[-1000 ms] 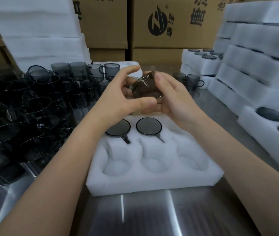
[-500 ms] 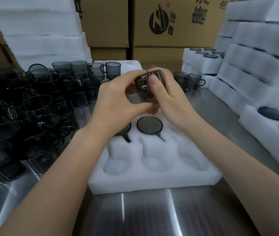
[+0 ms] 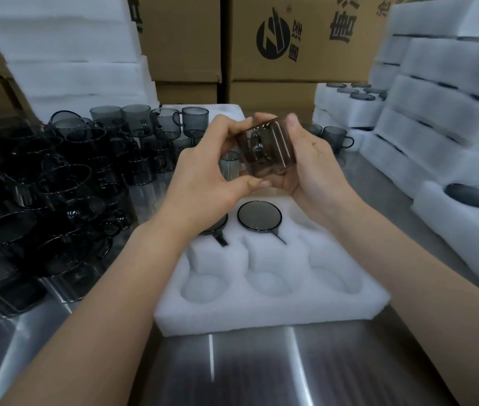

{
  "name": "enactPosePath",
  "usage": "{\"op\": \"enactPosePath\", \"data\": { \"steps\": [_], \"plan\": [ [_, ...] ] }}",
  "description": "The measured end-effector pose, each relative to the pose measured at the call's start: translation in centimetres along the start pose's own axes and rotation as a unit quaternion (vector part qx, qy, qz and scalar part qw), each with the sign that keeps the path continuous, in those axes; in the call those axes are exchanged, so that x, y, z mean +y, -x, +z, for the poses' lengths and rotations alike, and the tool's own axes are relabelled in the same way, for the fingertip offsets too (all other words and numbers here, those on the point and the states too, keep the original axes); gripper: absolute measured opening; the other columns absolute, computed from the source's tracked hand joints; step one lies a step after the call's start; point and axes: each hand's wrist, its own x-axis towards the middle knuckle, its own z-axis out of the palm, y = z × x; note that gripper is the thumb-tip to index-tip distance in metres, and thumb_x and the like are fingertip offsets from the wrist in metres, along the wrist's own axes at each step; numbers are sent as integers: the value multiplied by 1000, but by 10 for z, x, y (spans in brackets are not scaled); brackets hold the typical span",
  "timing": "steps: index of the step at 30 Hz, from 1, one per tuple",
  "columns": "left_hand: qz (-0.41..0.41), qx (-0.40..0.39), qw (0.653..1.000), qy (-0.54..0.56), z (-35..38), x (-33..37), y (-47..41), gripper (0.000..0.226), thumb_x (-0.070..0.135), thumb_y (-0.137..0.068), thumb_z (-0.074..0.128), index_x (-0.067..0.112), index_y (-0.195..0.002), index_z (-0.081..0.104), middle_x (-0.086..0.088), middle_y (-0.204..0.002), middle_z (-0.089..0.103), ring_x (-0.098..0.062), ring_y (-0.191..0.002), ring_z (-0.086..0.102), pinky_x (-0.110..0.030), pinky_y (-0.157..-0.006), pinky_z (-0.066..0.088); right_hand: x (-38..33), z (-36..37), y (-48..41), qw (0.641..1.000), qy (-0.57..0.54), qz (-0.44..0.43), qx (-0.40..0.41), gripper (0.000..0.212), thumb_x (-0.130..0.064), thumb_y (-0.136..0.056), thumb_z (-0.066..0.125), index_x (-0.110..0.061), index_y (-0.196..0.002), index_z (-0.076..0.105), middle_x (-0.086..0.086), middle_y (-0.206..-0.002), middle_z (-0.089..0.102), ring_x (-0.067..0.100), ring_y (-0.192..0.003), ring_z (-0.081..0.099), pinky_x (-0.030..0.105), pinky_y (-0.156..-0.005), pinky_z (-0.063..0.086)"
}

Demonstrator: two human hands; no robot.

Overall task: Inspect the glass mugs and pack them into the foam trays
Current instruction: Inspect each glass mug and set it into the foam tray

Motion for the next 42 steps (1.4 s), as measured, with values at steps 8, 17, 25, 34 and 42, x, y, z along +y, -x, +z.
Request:
{"op": "enactPosePath", "data": {
  "steps": [8, 17, 25, 34, 42],
  "plan": [
    [-18, -14, 1000, -7, 0, 4, 0, 67, 16, -72, 84, 38, -123, 47, 9, -144, 51, 7, -125, 48, -8, -97, 38, 5, -7, -6, 967, -154, 122, -162, 64, -59, -97, 35, -11, -136, 52, 19, -127, 63, 32, -112, 63, 41, -88, 54],
    [57, 15, 982, -179, 5, 18, 0, 72, 30, -73, 83, 14, -136, 54, 2, -125, 63, -17, -116, 54, -13, -98, 32, 10, -2, -3, 997, 76, -5, 20, 43, -47, -99, 45, -14, -102, 72, 13, -99, 75, 26, -91, 73, 42, -73, 58],
    [82, 8, 992, -91, 3, 15, 1, 72, 12, -68, 86, 11, -133, 56, 7, -125, 60, -4, -117, 55, -12, -102, 38, 4, -7, -5, 997, -58, 33, 41, 37, -31, -103, 45, -3, -98, 70, 19, -98, 73, 32, -93, 71, 43, -75, 61],
    [50, -13, 998, -34, 2, 15, 1, 78, 1, -70, 80, 27, -134, 44, 10, -138, 52, -6, -131, 47, -37, -107, 44, 6, -10, -8, 958, -175, 152, -171, 61, -60, -97, 36, -13, -129, 56, 15, -122, 64, 31, -108, 64, 38, -87, 53],
    [60, 3, 987, -147, 7, 15, 1, 82, 24, -71, 86, 13, -142, 47, -1, -133, 60, -8, -121, 52, -13, -103, 34, 6, -4, -3, 987, -128, 68, -70, 55, -30, -82, 61, 3, -125, 49, 20, -110, 63, 29, -94, 64, 37, -68, 53]
  ]
}}
